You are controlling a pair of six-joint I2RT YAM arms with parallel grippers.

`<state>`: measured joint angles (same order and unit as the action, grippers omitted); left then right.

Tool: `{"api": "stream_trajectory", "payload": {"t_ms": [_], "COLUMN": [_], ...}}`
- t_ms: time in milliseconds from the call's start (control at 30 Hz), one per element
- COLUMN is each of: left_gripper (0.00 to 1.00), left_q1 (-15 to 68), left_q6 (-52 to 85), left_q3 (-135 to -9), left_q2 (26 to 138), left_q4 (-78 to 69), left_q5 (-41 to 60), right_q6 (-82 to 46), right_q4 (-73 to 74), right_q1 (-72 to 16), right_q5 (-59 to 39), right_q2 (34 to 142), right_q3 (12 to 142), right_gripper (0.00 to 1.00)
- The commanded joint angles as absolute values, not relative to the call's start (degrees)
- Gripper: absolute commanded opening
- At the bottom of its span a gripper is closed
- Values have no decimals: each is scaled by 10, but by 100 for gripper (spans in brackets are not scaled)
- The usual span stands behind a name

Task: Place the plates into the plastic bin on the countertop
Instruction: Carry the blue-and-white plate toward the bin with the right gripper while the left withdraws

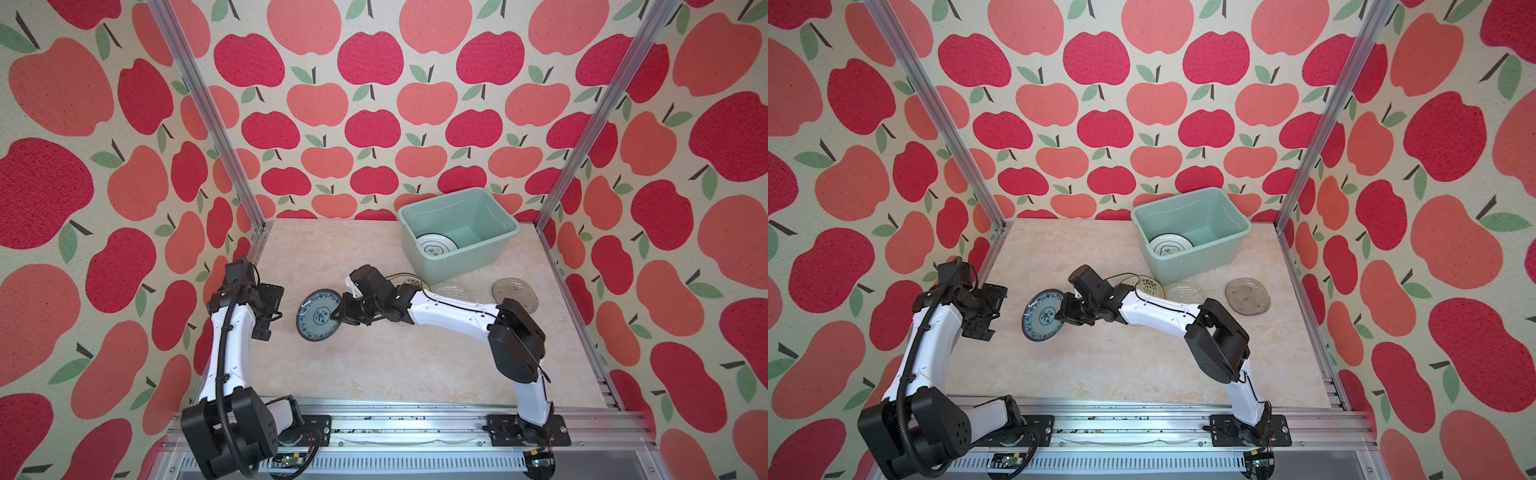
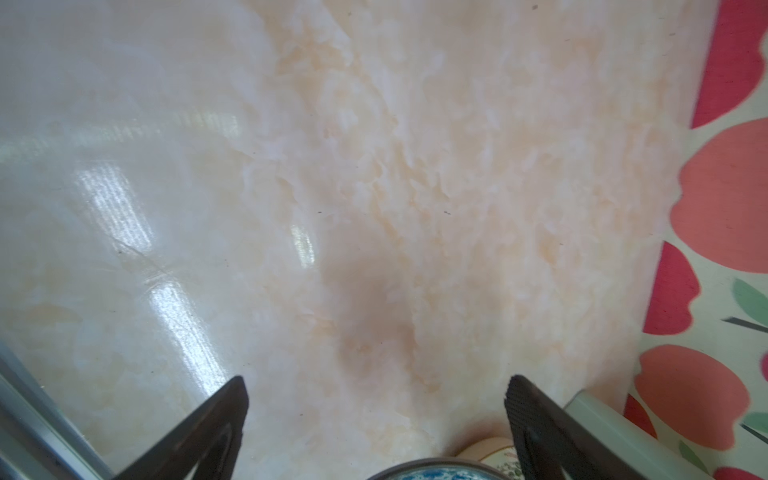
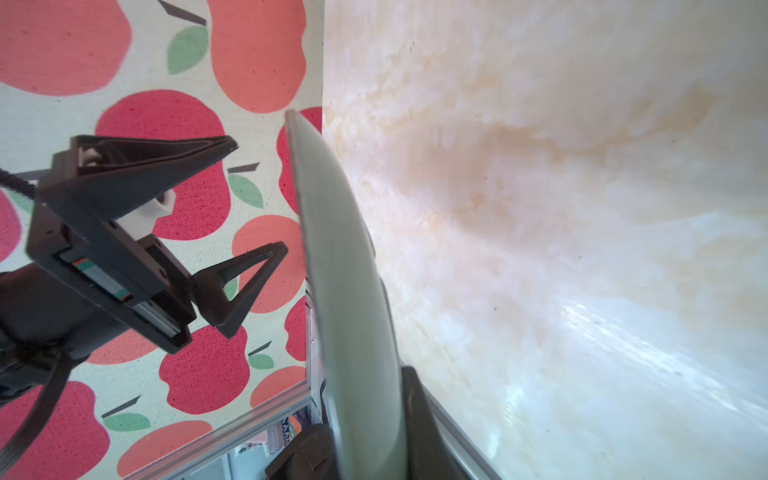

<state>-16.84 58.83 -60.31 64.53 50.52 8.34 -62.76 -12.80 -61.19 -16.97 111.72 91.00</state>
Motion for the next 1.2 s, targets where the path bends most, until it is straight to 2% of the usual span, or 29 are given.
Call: {"api": "stream_trajectory", "payload": {"t_ms": [0,200,467,833,1167], "left_gripper": [100,100,99,99,99], "left_q1": [-138,-28,114,181,222], "left_q6": [568,563,475,356,328], "left_q3": [-628,-619,-669,-774,-801], "left_q2": [584,519,593,773,873], "left_q4": [512,412,413,447,435], "left_q5": [94,116,90,66,63], "right_q6": [-511,-409,-306,-252,-173], "right_q4": [-233,-309,-403,-417,-494], "right_q1": [-569,-451,-274,-110,-93], "right_q5": [-148,-204,-282,-320,-293], "right_q2": [1046,958,963,1096,1262], "right_q3": [897,918,1040,1159,1316], "right_gripper": [6,6,7,7,7]}}
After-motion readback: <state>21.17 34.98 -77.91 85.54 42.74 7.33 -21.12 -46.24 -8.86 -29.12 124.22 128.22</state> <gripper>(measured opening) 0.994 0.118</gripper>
